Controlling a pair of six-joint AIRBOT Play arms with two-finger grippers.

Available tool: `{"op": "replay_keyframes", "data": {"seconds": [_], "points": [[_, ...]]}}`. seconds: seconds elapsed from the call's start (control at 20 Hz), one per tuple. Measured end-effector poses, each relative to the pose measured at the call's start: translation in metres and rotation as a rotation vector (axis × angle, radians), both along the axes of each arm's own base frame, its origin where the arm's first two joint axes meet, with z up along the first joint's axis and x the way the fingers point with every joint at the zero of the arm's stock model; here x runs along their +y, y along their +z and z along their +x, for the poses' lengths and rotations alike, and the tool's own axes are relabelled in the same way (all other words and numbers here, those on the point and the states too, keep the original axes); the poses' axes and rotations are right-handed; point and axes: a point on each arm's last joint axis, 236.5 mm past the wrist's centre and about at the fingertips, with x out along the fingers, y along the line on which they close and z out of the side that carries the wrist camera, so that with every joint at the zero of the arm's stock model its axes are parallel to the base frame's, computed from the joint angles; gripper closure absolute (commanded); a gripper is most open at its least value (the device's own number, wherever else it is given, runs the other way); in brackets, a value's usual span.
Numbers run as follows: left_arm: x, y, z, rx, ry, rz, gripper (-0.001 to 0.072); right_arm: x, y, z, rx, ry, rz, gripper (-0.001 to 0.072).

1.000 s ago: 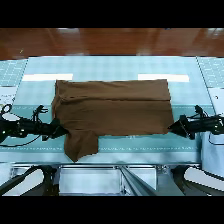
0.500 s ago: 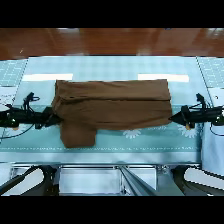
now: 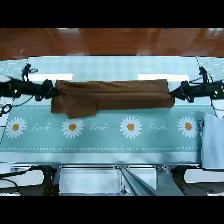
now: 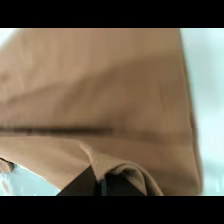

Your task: Fold the shirts.

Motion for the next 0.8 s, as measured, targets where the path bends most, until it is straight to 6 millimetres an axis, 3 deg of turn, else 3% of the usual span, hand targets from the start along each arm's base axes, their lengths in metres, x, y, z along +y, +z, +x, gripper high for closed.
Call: {"op": "replay_keyframes", "data": {"seconds": [0.25,0.45,0.5,0.55,0.6,0.65,0.8], "points": [[0.005,-0.002,0.056,-0.028,0.004,-0.002,0.0683,-0.004,-0.004,0.054,-0.025,-0.026,0.006,0.0687],[0.000,-0.018,0.079,-0.018,-0.005,-0.009,0.0681,-0.007,-0.014,0.081,-0.041,-0.048,0.013,0.0686],[-0.003,-0.024,0.082,-0.009,-0.010,-0.012,0.0628,-0.006,-0.018,0.086,-0.041,-0.055,0.013,0.0612],[-0.006,-0.030,0.083,0.001,-0.017,-0.013,0.0423,-0.006,-0.021,0.089,-0.039,-0.059,0.013,0.0356],[-0.009,-0.034,0.083,0.008,-0.025,-0.015,0.0256,-0.005,-0.024,0.092,-0.040,-0.063,0.011,0.0298],[-0.012,-0.035,0.082,0.015,-0.035,-0.021,0.0202,-0.005,-0.026,0.094,-0.041,-0.070,0.011,0.0299],[-0.007,-0.027,0.072,0.044,-0.095,-0.015,0.0202,-0.015,-0.008,0.096,-0.061,-0.071,0.022,0.0299]]}}
